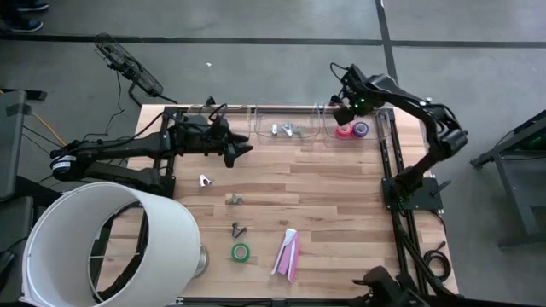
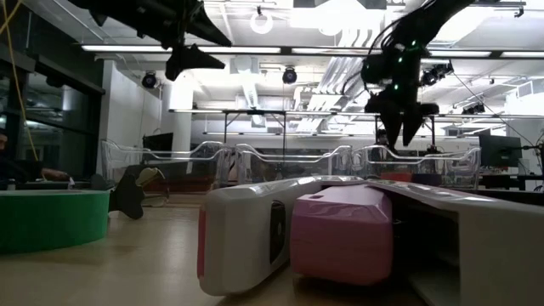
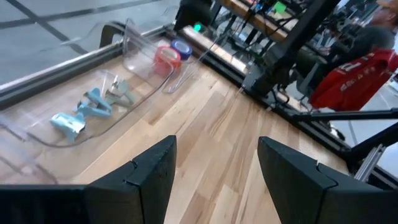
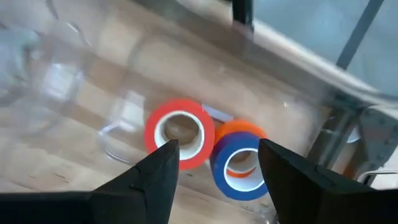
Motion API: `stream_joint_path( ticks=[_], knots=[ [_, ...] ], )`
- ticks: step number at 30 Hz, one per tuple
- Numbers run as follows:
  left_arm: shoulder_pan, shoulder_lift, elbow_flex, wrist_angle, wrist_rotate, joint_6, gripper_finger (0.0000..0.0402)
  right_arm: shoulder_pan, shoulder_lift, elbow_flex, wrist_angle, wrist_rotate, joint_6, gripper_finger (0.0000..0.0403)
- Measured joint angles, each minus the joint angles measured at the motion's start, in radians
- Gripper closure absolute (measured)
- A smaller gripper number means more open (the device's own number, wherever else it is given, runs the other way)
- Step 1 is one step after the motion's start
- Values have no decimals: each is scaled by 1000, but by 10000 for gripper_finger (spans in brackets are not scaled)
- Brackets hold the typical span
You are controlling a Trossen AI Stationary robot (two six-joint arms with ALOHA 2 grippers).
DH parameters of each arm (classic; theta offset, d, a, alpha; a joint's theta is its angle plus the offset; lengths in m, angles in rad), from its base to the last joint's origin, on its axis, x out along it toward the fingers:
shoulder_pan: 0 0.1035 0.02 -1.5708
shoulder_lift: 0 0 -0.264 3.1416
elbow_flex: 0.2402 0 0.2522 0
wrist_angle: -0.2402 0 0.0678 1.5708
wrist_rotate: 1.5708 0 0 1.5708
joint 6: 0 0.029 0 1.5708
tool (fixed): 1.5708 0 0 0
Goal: Pick and place Stapler, Stapler remover, tape
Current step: Put the black stapler remover into the middle transparent bin
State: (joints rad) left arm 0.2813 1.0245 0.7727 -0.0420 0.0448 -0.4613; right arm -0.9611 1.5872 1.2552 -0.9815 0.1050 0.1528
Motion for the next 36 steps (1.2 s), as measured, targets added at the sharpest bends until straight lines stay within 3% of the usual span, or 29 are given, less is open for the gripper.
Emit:
stream_joint_path(
  ticks=[7, 14, 27, 36],
  knots=[
    [0, 0, 0, -64, 1, -15, 179, 0, -131, 0, 36, -34, -24, 192],
    [-1, 0, 0, -188, 134, 15, 179, 0, -235, 0, 72, -85, -109, 192],
    [-2, 0, 0, -449, 217, 89, 179, 0, -303, 0, 84, -240, -261, 192],
    [-149, 75, 0, -504, 97, 51, 179, 0, -303, 0, 95, -250, -293, 192]
  ],
)
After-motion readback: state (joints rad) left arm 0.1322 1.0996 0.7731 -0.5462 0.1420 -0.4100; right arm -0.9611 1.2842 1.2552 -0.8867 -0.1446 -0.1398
